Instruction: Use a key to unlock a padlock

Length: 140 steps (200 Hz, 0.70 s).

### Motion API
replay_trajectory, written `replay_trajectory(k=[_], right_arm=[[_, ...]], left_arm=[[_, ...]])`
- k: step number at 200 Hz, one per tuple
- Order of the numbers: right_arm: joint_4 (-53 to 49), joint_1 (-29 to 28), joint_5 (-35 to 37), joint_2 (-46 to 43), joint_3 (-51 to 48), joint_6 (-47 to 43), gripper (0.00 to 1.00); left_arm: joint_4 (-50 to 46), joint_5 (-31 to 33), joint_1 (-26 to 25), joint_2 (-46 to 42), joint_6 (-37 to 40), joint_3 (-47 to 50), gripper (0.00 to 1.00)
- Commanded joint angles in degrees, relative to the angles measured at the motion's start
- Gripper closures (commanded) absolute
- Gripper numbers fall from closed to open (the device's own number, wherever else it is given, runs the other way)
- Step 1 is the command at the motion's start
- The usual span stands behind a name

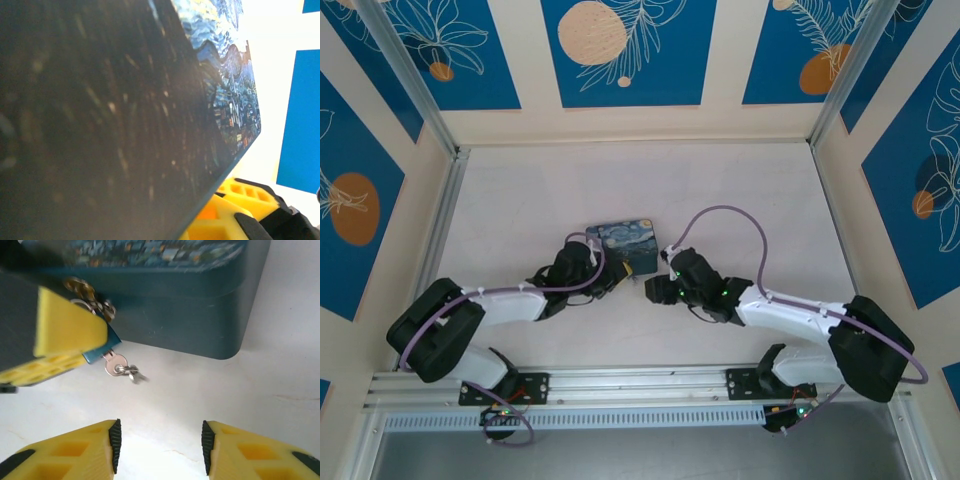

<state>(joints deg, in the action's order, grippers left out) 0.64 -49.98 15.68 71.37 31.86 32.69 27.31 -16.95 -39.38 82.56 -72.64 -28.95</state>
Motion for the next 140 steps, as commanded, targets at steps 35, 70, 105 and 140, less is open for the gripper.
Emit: replay_trajectory(k=[35, 70, 105, 140], right_arm=[[5.91, -5.12, 12.83, 5.48, 2.14, -11.4, 0.6], [8.25, -6.22, 14.3, 8.87, 3.97, -13.12, 0.6], [9.45, -7.21, 14.01, 12.23, 6.41, -14.03, 0.6], [10.12, -7.21, 14.34, 14.7, 8.16, -13.99, 0.63]], left_arm=[[-3.6, -3.93, 0.6, -1.01, 2.5, -4.08, 1.0], [-3.84, -4.4, 0.56, -0.87, 2.52, -4.43, 1.0], [-3.84, -4.55, 0.61, -0.74, 2.59, -4.63, 1.0], [-3.48, -4.91, 0.59, -0.74, 2.51, -4.54, 1.0]])
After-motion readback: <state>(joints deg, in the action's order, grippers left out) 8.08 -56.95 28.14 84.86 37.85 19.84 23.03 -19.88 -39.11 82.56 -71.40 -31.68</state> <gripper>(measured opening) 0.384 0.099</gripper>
